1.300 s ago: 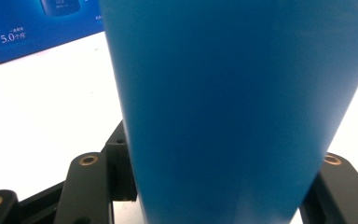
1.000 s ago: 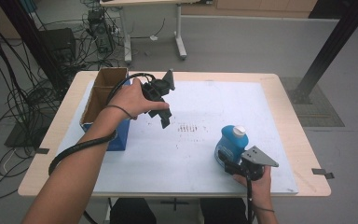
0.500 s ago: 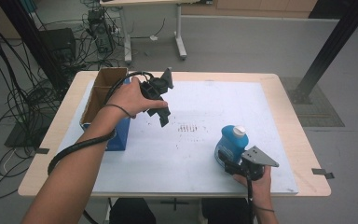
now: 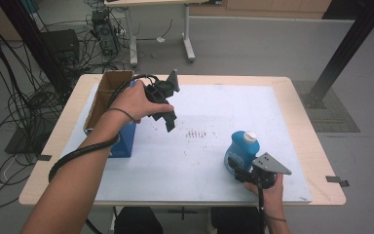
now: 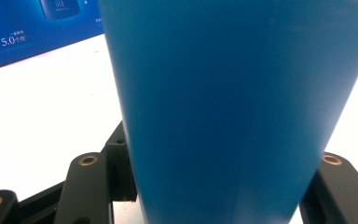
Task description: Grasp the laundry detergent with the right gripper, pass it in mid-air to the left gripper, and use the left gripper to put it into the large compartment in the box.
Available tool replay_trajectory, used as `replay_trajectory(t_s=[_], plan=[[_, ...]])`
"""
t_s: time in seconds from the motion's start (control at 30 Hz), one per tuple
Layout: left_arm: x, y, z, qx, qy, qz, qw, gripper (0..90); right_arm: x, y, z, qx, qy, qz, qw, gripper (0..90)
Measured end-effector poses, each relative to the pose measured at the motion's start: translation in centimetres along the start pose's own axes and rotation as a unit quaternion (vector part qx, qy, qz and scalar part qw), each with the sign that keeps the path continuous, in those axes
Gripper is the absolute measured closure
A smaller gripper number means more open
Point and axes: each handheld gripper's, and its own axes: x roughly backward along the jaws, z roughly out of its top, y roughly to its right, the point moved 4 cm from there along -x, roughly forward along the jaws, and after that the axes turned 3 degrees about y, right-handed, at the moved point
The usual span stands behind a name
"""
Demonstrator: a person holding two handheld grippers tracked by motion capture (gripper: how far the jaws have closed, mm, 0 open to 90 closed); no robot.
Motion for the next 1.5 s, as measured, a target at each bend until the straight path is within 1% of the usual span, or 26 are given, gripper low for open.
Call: replay_trajectory(t_s=[0.37,0.4,0.5,0.6,0.87,0.93,1.33,1.47,1.5], plan=[[-0.13,-0.07,-0.05,0.003,0.0,0.001,1.0,4.8,0.01,-0.01,-0.02,0.0,0.001,-0.001,1.0,41.4],[-0.17,-0.1,-0.01,0.004,-0.002,-0.002,1.0,4.8,0.0,-0.04,-0.02,0.0,0.0,-0.001,1.0,41.4],[-0.2,-0.03,0.09,-0.001,-0.005,0.001,1.0,4.8,0.01,-0.03,-0.01,0.001,0.0,-0.001,1.0,41.5],[-0.2,0.04,0.07,0.002,-0.002,0.001,1.0,4.8,0.01,-0.01,-0.03,0.001,0.001,0.0,1.0,41.5],[-0.24,0.04,0.0,0.001,-0.002,-0.001,1.0,4.8,0.02,-0.1,-0.04,0.001,0.001,-0.002,1.0,41.6],[-0.24,0.13,-0.01,0.002,-0.002,0.003,1.0,4.8,0.03,-0.1,-0.02,0.0,0.001,-0.002,1.0,41.7],[-0.16,0.01,-0.26,-0.001,0.0,-0.001,1.0,4.9,0.03,0.01,0.27,0.004,-0.005,0.001,1.0,42.0],[-0.1,0.05,-0.32,-0.002,0.0,0.001,1.0,4.8,0.14,0.07,0.48,0.003,-0.004,0.001,1.0,42.0],[-0.1,0.05,-0.33,-0.002,0.001,0.001,1.0,4.8,0.21,0.09,0.6,0.006,-0.002,-0.001,1.0,42.0]])
